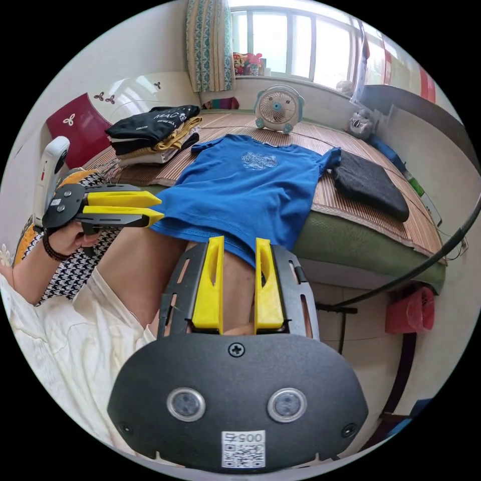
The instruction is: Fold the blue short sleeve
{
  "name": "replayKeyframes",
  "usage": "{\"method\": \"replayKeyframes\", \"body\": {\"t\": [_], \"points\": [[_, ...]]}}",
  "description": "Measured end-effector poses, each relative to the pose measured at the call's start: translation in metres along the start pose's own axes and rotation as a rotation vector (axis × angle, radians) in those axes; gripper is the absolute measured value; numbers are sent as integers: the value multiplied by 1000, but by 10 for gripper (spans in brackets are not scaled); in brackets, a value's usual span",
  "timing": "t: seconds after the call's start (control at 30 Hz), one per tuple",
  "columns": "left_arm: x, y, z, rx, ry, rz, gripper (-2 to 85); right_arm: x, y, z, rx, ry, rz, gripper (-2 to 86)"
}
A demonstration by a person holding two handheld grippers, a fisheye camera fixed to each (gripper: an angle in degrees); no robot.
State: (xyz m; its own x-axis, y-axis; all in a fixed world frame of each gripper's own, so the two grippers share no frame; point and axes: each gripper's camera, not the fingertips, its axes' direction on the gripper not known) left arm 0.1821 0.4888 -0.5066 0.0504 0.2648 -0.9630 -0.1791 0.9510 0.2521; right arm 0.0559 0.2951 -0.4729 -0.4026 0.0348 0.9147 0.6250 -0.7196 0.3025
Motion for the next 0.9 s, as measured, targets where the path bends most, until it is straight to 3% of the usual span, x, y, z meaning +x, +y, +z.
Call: {"method": "replayKeyframes", "body": {"t": [0.67, 0.9], "points": [[28, 12, 2, -28, -1, 10, 82, -34, 17, 42, 30, 38, 31, 74], [28, 20, -12, 9, -16, -27, 13, -49, 20, 52, 35, 31, 32, 74]]}}
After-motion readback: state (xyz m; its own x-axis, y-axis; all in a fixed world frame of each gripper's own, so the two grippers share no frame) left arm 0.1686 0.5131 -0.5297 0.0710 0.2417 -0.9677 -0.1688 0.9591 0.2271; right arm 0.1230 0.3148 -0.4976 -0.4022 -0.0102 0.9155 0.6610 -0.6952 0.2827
